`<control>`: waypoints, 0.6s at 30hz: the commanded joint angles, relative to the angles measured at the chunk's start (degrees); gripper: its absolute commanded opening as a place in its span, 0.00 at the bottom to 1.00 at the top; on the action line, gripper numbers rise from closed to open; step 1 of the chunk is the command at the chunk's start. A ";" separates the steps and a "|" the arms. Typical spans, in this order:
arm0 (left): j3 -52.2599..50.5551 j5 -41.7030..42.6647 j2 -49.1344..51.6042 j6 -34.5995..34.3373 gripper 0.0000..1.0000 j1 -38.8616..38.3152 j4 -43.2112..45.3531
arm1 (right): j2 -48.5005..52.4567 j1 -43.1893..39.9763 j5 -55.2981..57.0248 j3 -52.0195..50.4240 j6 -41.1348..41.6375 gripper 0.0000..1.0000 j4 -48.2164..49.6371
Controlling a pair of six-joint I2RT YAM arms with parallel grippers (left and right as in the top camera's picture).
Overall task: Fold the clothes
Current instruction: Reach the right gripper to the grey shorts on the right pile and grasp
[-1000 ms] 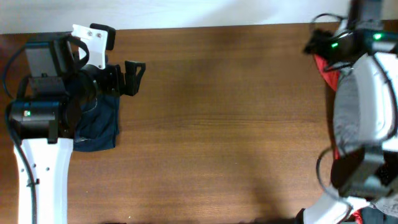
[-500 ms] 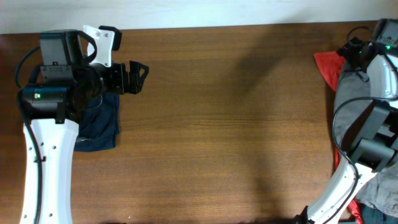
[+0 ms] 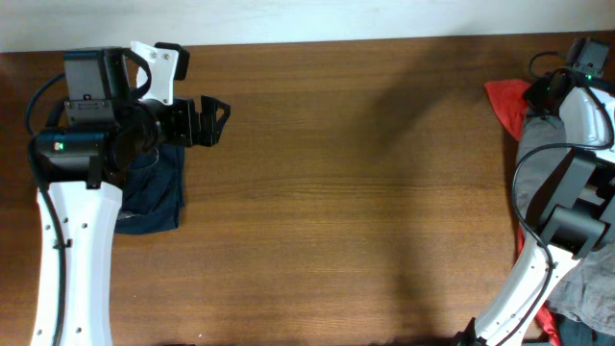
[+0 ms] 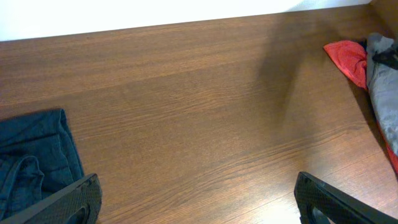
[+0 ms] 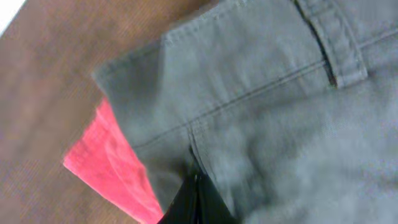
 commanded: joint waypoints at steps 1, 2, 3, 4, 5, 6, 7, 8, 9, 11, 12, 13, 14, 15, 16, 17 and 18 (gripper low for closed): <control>1.05 0.76 0.31 -0.31 0.98 -0.11 0.02 | -7.65 -0.57 -2.51 3.61 -5.03 0.04 -2.43; 1.05 0.76 0.31 -0.31 0.97 -0.11 0.02 | -9.27 -0.35 -4.66 3.96 -6.99 0.04 -2.84; 1.05 0.76 0.31 -0.31 0.95 -0.11 0.04 | -11.78 0.13 -6.73 4.17 -8.63 0.04 -3.65; 1.05 0.76 0.31 -0.31 0.95 -0.11 0.04 | -13.99 0.59 -7.74 4.17 -9.46 0.04 -4.37; 1.05 0.76 0.31 -0.31 0.94 -0.11 0.02 | -15.89 1.09 -7.98 4.17 -9.90 0.04 -5.09; 1.05 0.76 0.31 -0.31 0.94 -0.11 0.02 | -17.77 1.73 -7.98 4.17 -10.64 0.04 -5.79; 1.05 0.76 0.31 -0.31 0.94 -0.11 0.02 | -19.56 2.49 -7.58 4.17 -11.47 0.04 -6.23; 1.05 0.76 0.31 -0.26 0.94 -0.11 0.02 | -20.87 3.13 -7.26 4.17 -12.24 0.04 -6.32; 1.05 0.79 0.31 0.15 0.94 -0.11 0.00 | -21.75 3.67 -6.45 4.17 -12.33 0.04 -6.29; 1.05 0.70 0.31 0.98 0.94 -0.13 0.00 | -22.16 4.24 -4.28 4.17 -12.31 0.25 -6.36; 1.05 0.72 0.31 1.29 0.94 -0.13 0.00 | -21.88 4.26 -3.23 4.09 -12.26 0.46 -6.58; 1.05 0.74 0.31 1.44 0.94 -0.13 0.00 | -21.09 4.26 -2.32 4.07 -12.07 0.54 -6.84; 1.05 0.76 0.31 1.44 0.94 -0.13 -0.02 | -20.28 4.26 -2.29 4.07 -12.07 0.61 -7.13; 1.05 0.76 0.31 1.44 0.94 -0.13 -0.02 | -18.99 4.26 -2.10 4.07 -11.91 0.66 -7.23; 1.05 0.79 0.31 1.44 0.94 -0.13 -0.02 | -17.62 4.26 -1.60 4.07 -11.10 0.69 -7.23; 1.05 0.79 0.31 1.44 0.94 -0.13 -0.02 | -16.28 4.26 -0.85 4.07 -9.88 0.71 -7.19; 1.05 0.79 0.31 1.44 0.95 -0.13 0.00 | -14.69 4.26 0.04 4.07 -8.57 0.73 -7.13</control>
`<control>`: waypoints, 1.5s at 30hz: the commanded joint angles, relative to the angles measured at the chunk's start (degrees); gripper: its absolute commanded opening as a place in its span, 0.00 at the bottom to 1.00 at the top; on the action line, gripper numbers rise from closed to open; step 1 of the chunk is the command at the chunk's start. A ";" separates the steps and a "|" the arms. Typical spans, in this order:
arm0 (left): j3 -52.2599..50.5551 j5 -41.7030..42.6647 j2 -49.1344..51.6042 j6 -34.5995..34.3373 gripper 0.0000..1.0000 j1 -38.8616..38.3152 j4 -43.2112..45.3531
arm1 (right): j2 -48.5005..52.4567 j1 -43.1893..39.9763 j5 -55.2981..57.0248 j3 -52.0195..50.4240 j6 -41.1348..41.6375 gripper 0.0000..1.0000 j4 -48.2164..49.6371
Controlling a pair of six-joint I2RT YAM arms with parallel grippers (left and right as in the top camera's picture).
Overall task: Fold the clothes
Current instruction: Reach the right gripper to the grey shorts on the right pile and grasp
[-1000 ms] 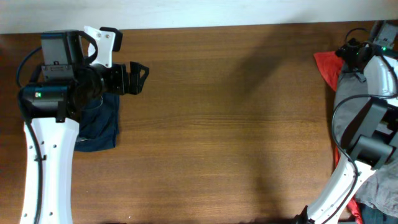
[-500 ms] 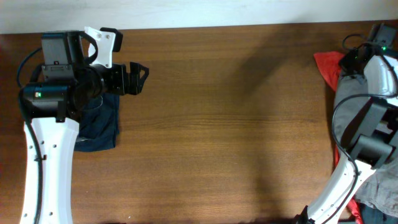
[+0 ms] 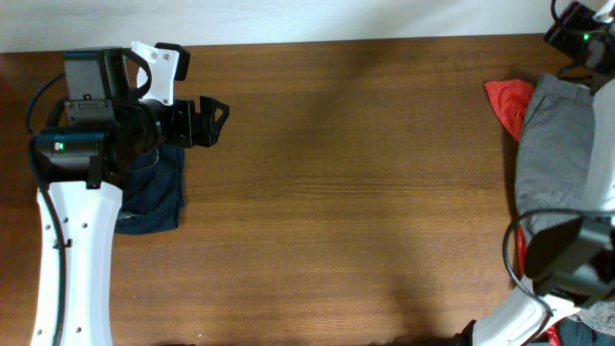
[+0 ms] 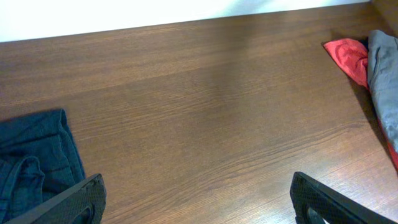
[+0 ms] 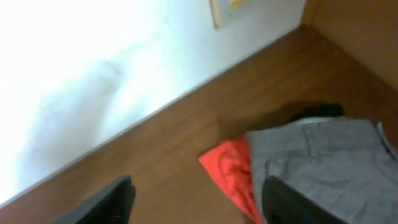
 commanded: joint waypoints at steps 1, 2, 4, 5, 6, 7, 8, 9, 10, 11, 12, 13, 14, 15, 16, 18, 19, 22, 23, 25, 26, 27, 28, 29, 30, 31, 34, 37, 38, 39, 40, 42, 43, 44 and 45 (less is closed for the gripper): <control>1.05 0.79 0.31 0.94 0.94 -0.13 0.13 | 9.53 -0.37 4.81 -1.33 3.69 0.74 -0.31; 1.05 0.79 0.31 0.94 0.95 -0.13 0.13 | 11.15 -0.37 5.44 -1.33 4.07 0.75 0.33; 1.05 0.79 0.31 0.92 0.94 -0.13 0.11 | 13.77 -0.37 5.40 -1.33 4.07 0.75 2.12; 1.05 0.81 0.31 0.92 0.95 -0.13 0.11 | 15.08 -0.37 5.42 -1.33 4.07 0.76 3.26; 1.05 0.79 0.31 0.92 0.94 -0.13 0.11 | 16.39 -0.37 5.42 -1.33 4.09 0.76 4.31; 1.05 0.76 0.31 0.94 0.94 -0.13 0.11 | 17.44 -0.37 5.46 -1.33 4.74 0.75 5.11; 1.05 0.74 0.31 0.94 0.94 -0.13 0.11 | 18.43 -0.39 5.57 -1.33 5.22 0.76 5.88; 1.05 0.74 0.31 0.94 0.94 -0.13 0.11 | 19.41 -0.44 6.05 -1.33 5.68 0.76 6.58; 1.05 0.59 0.31 0.94 0.94 -0.13 0.11 | 20.41 -0.46 7.56 -1.33 6.71 0.76 7.19; 1.05 0.55 0.31 0.94 0.95 -0.13 0.11 | 21.35 -0.48 9.09 -1.33 7.58 0.78 7.80; 1.05 0.31 0.31 0.94 0.94 -0.13 0.11 | 22.27 -0.50 9.99 -1.33 7.91 0.79 8.35; 1.05 0.09 0.31 0.94 0.94 -0.13 0.07 | 22.84 -0.50 10.16 -1.33 7.89 0.80 8.90; 1.05 -0.26 0.31 0.92 0.94 -0.13 -0.02 | 23.43 -0.55 10.23 -1.33 7.91 0.80 9.46; 1.05 -0.37 0.31 0.94 0.94 -0.13 -0.09 | 24.00 -0.66 10.36 -1.33 7.91 0.80 9.94; 1.05 -0.50 0.31 0.92 0.94 -0.13 -0.13 | 24.28 -0.76 10.36 -1.33 7.93 0.80 10.29; 1.05 -0.50 0.31 0.92 0.94 -0.13 -0.31 | 24.90 -1.05 10.82 -1.33 7.93 0.80 10.82; 1.05 -0.48 0.31 0.92 0.94 -0.13 -0.33 | 25.11 -1.14 11.28 -1.33 7.93 0.79 10.80; 1.05 -0.50 0.31 0.92 0.94 -0.13 -0.31 | 25.38 -1.42 14.32 -1.36 7.91 0.75 10.51; 1.05 -0.48 0.31 0.92 0.94 -0.13 -0.31 | 25.44 -1.51 15.37 -1.36 7.91 0.74 10.38; 1.05 -0.48 0.31 0.90 0.94 -0.13 -0.33 | 25.59 -1.66 17.42 -1.36 7.91 0.72 10.16; 1.05 -0.48 0.31 0.90 0.94 -0.13 -0.31 | 25.73 -1.79 18.18 -1.36 7.89 0.70 9.99; 1.05 -0.48 0.31 0.90 0.94 -0.13 -0.31 | 25.79 -1.88 19.47 -1.36 7.89 0.65 9.38; 1.05 -0.48 0.31 0.90 0.94 -0.13 -0.31 | 25.79 -1.88 20.90 -1.36 7.91 0.63 8.59; 1.05 -0.48 0.31 0.90 0.94 -0.13 -0.31 | 25.79 -1.88 22.82 -1.36 7.89 0.56 7.76; 1.05 -0.48 0.31 0.90 0.94 -0.13 -0.31 | 25.79 -1.88 23.87 -1.33 7.82 0.43 7.30; 1.05 -0.48 0.31 0.90 0.94 -0.13 -0.31 | 25.27 -1.88 24.94 -1.33 7.65 0.22 6.19; 1.05 -0.48 0.31 0.90 0.94 -0.13 -0.28 | 22.97 -1.81 24.76 -1.31 7.23 0.04 4.46; 1.05 -0.48 0.31 0.90 0.94 -0.13 -0.28 | 18.95 -1.25 24.46 -1.31 6.12 0.04 2.82; 1.05 -0.48 0.31 0.90 0.94 -0.13 -0.28 | 17.44 -0.94 24.41 -1.31 5.51 0.04 2.47; 1.05 -0.48 0.31 0.92 0.94 -0.13 -0.31 | 15.61 -0.48 24.20 -1.31 4.76 0.04 2.03; 1.05 -0.48 0.31 0.90 0.94 -0.13 -0.31 | 13.66 0.09 23.76 -1.31 3.91 0.04 1.60; 1.05 -0.48 0.31 0.92 0.94 -0.13 -0.31 | 8.04 1.81 18.10 -1.31 -1.01 0.04 0.85; 1.07 -0.52 0.31 0.94 0.94 -0.13 -0.31 | 5.81 2.64 14.80 -1.31 -3.15 0.04 0.46; 1.07 -0.70 0.31 0.94 0.94 -0.11 -0.31 | 3.80 3.48 11.76 -1.31 -4.85 0.04 -0.02; 1.18 -1.27 0.28 0.94 0.94 -0.11 -0.31 | 1.75 4.50 8.28 -1.31 -6.60 0.04 -0.66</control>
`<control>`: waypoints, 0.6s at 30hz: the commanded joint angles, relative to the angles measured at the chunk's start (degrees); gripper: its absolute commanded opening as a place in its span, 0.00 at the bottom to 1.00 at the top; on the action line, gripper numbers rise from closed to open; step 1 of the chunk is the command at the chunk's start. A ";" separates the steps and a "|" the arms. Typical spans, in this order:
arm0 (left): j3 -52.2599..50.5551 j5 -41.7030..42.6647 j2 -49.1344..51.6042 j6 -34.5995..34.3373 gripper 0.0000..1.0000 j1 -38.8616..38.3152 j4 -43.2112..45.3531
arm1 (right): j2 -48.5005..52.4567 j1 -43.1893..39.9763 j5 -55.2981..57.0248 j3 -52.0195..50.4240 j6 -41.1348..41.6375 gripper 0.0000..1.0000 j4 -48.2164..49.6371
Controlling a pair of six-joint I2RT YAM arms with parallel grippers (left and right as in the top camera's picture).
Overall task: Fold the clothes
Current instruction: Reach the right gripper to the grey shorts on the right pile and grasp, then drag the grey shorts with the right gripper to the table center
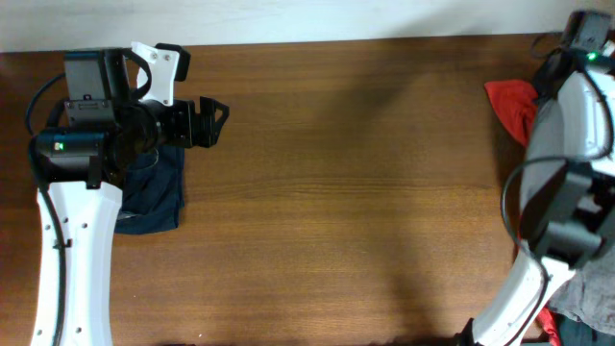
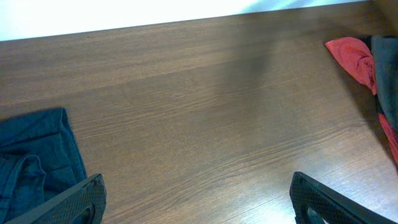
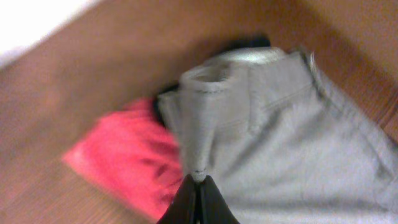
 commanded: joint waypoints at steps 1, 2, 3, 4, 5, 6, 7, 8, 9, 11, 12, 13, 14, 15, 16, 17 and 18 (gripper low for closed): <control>1.49 -2.32 0.24 0.76 0.94 -0.11 -0.13 | -13.05 5.03 -14.21 0.50 -9.27 0.04 -1.18; 1.86 -3.63 0.17 0.79 0.94 -0.11 -0.26 | -14.82 6.23 -17.64 0.50 -10.80 0.04 -1.86; 2.43 -5.38 -0.09 0.79 0.94 -0.11 -0.42 | -16.65 7.76 -21.05 0.50 -12.22 0.04 -2.64; 3.08 -7.21 -0.31 0.81 0.94 -0.11 -0.52 | -17.94 9.16 -23.52 0.50 -13.18 0.04 -3.50; 3.87 -9.03 -0.68 0.98 0.95 -0.11 -0.74 | -19.19 10.95 -25.73 0.50 -13.40 0.04 -4.68; 4.83 -10.82 -1.03 1.18 0.95 -0.11 -1.05 | -19.91 12.52 -26.99 0.50 -13.38 0.04 -5.70; 5.97 -12.92 -1.36 1.18 0.95 -0.07 -1.42 | -20.48 14.56 -28.00 0.50 -13.38 0.04 -7.13; 7.19 -14.99 -1.73 1.16 0.95 -0.07 -1.88 | -20.57 16.48 -28.35 0.50 -13.38 0.04 -8.39; 8.24 -16.57 -2.10 1.16 0.95 0.00 -2.29 | -20.55 18.86 -28.37 0.48 -13.35 0.04 -9.84; 10.67 -18.93 -2.91 1.16 0.95 0.33 -3.02 | -19.74 23.63 -28.41 0.48 -13.33 0.04 -12.59; 11.67 -19.58 -3.37 1.16 0.95 0.63 -3.17 | -19.37 25.79 -28.65 0.46 -13.35 0.04 -13.57; 12.85 -19.65 -4.15 1.16 0.95 1.16 -3.30 | -18.45 29.40 -28.81 0.44 -13.33 0.04 -14.88; 13.44 -19.63 -4.70 1.16 0.95 1.51 -3.32 | -17.66 32.22 -29.03 0.42 -13.33 0.04 -15.67; 13.81 -19.65 -5.22 1.16 0.95 1.75 -3.32 | -16.92 34.67 -29.24 0.42 -13.33 0.04 -16.20; 14.10 -19.65 -5.81 1.16 0.95 2.08 -3.32 | -15.98 37.62 -29.24 0.42 -13.33 0.05 -16.68; 14.19 -19.67 -6.43 1.16 0.95 2.38 -3.30 | -15.02 40.59 -29.24 0.42 -13.31 0.05 -17.09; 14.19 -19.71 -6.97 1.18 0.95 2.71 -3.30 | -13.99 43.34 -29.24 0.42 -13.33 0.05 -17.33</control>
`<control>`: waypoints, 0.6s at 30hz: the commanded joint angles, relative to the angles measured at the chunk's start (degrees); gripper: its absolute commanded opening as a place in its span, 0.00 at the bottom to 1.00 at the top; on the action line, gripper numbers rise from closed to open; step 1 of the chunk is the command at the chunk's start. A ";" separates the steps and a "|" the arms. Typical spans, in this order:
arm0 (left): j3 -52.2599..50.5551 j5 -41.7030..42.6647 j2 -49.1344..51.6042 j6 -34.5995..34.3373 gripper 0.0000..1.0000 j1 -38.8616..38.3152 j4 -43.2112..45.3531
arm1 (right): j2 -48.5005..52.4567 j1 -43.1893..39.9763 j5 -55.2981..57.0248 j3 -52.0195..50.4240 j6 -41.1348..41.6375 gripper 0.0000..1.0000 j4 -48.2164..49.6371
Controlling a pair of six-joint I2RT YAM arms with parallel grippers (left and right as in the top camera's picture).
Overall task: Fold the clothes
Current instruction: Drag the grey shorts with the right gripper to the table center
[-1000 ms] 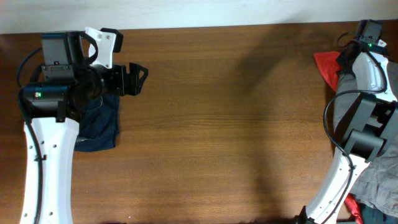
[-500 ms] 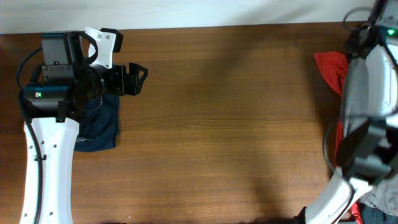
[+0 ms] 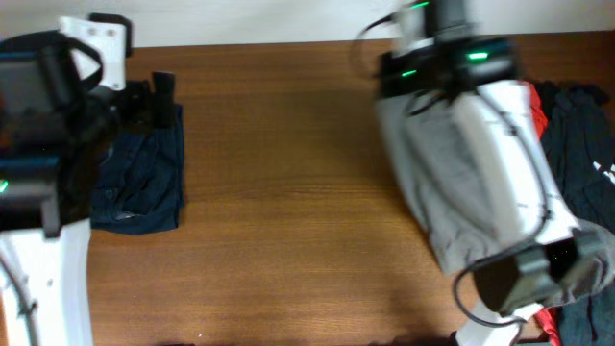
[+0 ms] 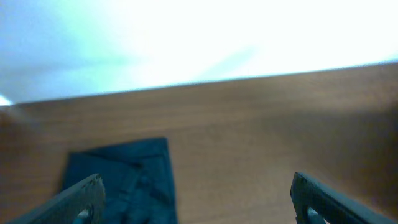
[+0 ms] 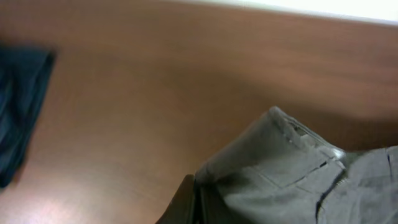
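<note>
Grey trousers [image 3: 452,173] hang from my right gripper [image 5: 194,200], which is shut on their waistband edge [image 5: 273,155] above the table's back middle. The cloth drapes down toward the front right. A folded navy garment [image 3: 142,181] lies at the table's left and also shows as the navy garment [image 4: 127,177] in the left wrist view. My left gripper [image 4: 196,200] is open and empty just behind it, with its left finger [image 4: 78,198] over the cloth.
A pile of unfolded clothes sits at the right edge, with black pieces [image 3: 581,115] and a strip of red [image 3: 538,106]. The brown table [image 3: 288,221] spans the space between the navy garment and the hanging trousers. A white wall runs along the back.
My right gripper was over the right-hand pile, shut on the grey trousers; now it holds them above the table's back middle. My left gripper has shifted back and left and now faces the wall.
My right gripper was first shut in the grey trousers on the pile. Then it was open high above the pile near the wall. Then it was shut on the waistband. Now the trousers hang over the table. The left gripper stayed open by the navy garment.
</note>
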 commanded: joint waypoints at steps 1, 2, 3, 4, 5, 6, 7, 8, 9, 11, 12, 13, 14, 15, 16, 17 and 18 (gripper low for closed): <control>1.66 -2.54 -3.41 0.96 0.95 1.53 -0.15 | 3.78 11.56 -2.62 0.02 -0.83 0.06 -0.72; 1.66 -2.80 -3.67 0.98 0.95 1.79 -0.17 | 4.90 14.51 -2.64 0.02 -0.83 0.06 -0.92; 1.66 -3.41 -3.96 0.98 0.95 2.12 -0.31 | 5.79 17.05 -2.82 0.02 -0.83 0.07 -1.01; 1.66 -3.89 -4.09 0.98 0.95 2.29 -0.48 | 6.71 19.52 -2.84 0.02 -0.83 0.08 -1.03; 1.66 -4.63 -4.15 0.96 0.95 2.49 -0.76 | 7.69 22.14 -2.78 0.02 -0.85 0.09 -1.01; 1.66 -5.53 -4.17 0.96 0.95 2.60 -0.98 | 8.79 25.09 -2.75 0.02 -0.87 0.10 -1.05; 1.66 -6.73 -4.20 0.96 0.95 2.58 -1.20 | 9.62 27.65 -2.75 0.02 -0.87 0.11 -1.07; 1.66 -8.00 -4.20 0.96 0.95 2.58 -1.40 | 10.23 29.70 -2.73 0.02 -1.57 0.15 -1.20; 1.66 -9.18 -4.20 0.96 0.95 2.58 -1.44 | 10.67 31.76 -2.43 0.02 -3.30 0.24 -1.62; 1.66 -11.26 -4.20 0.96 0.95 2.58 -1.33 | 10.99 35.50 3.74 0.02 -5.09 0.47 -3.52; 1.66 -11.67 -4.20 0.98 0.96 2.58 -1.31 | 10.99 36.63 7.54 0.02 -4.98 0.50 -4.42; 1.66 -11.74 -4.15 0.98 0.98 2.58 -1.29 | 10.84 37.55 11.85 0.04 -4.48 0.55 -5.42; 1.66 -11.67 -4.11 0.96 0.98 2.58 -1.29 | 10.62 37.88 14.99 0.04 -3.30 0.60 -6.12; 1.66 -11.50 -3.93 0.96 0.98 2.58 -1.31 | 10.40 37.77 17.86 0.04 -1.81 0.67 -6.78; 1.66 -11.50 -3.78 0.96 0.98 2.58 -1.31 | 10.21 37.03 19.82 0.04 -0.72 0.72 -7.43; 1.66 -11.50 -3.48 0.96 0.98 2.58 -1.36 | 9.99 35.95 20.57 0.04 0.13 0.73 -7.96; 1.66 -11.21 -3.19 0.96 0.98 2.58 -1.38 | 9.90 34.53 20.72 0.04 1.14 0.73 -8.52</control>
